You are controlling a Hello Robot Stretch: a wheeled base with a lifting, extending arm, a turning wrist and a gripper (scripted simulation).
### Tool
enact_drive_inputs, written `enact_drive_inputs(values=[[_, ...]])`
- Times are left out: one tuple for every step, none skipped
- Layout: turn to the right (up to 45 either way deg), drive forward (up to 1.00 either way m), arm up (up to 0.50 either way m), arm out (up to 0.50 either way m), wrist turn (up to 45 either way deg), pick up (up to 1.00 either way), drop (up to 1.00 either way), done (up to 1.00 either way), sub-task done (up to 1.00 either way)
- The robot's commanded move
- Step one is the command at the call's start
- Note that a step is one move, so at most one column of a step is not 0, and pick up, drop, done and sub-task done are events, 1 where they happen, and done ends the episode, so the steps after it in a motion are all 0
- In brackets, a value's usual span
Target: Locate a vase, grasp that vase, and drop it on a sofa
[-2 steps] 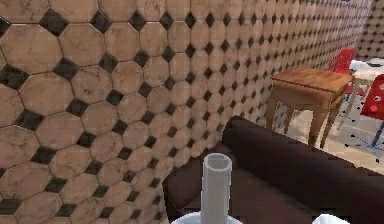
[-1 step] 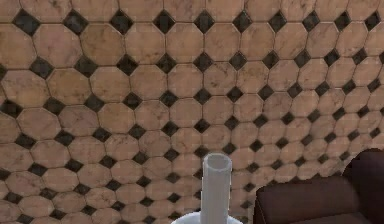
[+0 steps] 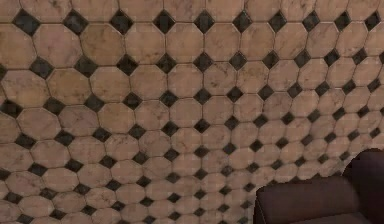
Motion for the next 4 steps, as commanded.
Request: enact_drive_inputs(values=[[0.0, 0.00, 0.00, 0.00, 45.0, 0.00, 0.00, 0.00, 0.00], [0.0, 0.00, 0.00, 0.00, 39.0, 0.00, 0.00, 0.00, 0.00], [0.0, 0.00, -0.40, 0.00, 0.0, 0.00, 0.00, 0.00, 0.00], [0.0, 0.00, -0.32, 0.00, 0.0, 0.00, 0.00, 0.00, 0.00]])
